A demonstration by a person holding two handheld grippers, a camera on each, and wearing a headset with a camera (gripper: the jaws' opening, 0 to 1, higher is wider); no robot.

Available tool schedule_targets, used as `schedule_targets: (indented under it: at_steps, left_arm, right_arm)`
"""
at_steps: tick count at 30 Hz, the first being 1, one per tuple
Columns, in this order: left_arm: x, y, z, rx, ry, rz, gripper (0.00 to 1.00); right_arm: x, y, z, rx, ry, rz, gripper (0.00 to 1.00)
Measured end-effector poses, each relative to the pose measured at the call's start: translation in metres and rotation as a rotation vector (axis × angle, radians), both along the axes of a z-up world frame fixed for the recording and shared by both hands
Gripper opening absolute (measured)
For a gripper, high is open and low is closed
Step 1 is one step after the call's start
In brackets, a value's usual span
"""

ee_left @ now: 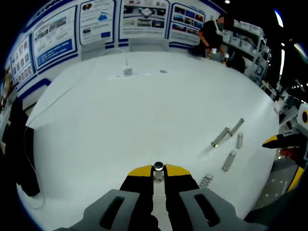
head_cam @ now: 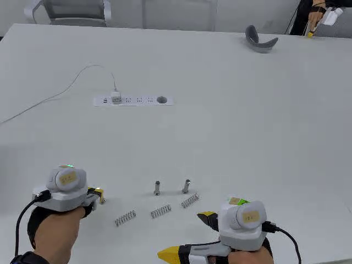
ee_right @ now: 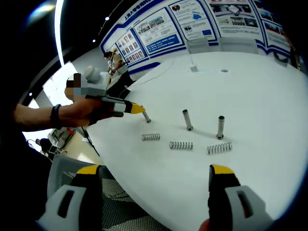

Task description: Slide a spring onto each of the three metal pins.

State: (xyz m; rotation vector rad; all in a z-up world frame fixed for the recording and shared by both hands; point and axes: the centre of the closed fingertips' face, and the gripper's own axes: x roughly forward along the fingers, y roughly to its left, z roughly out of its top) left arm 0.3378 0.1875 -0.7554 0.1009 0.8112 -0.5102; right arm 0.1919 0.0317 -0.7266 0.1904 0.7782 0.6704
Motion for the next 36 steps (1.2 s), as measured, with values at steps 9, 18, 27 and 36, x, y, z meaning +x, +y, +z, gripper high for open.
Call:
schedule_targets:
  at_steps: [9,18,27,36]
  left_arm:
    - [0.004,-0.006,-0.002,0.000,-0.016,-0.020,0.07]
    - [0.005,-0.020,-0.002,-0.004,-0.029,-0.044,0.07]
    - [0.005,-0.043,0.001,-0.010,-0.042,-0.083,0.07]
    - [0.002,-0.058,-0.002,-0.004,-0.046,-0.123,0.07]
  right_arm:
    - [-0.001,0.001,0.000,-0.001,0.002,0.003,0.93]
    - [-0.001,0.002,-0.001,0.000,0.005,0.004,0.93]
    - [-0.002,-0.001,-0.003,-0.001,0.008,-0.001,0.93]
    - [-0.003,-0.003,-0.003,0.003,0.010,-0.010,0.93]
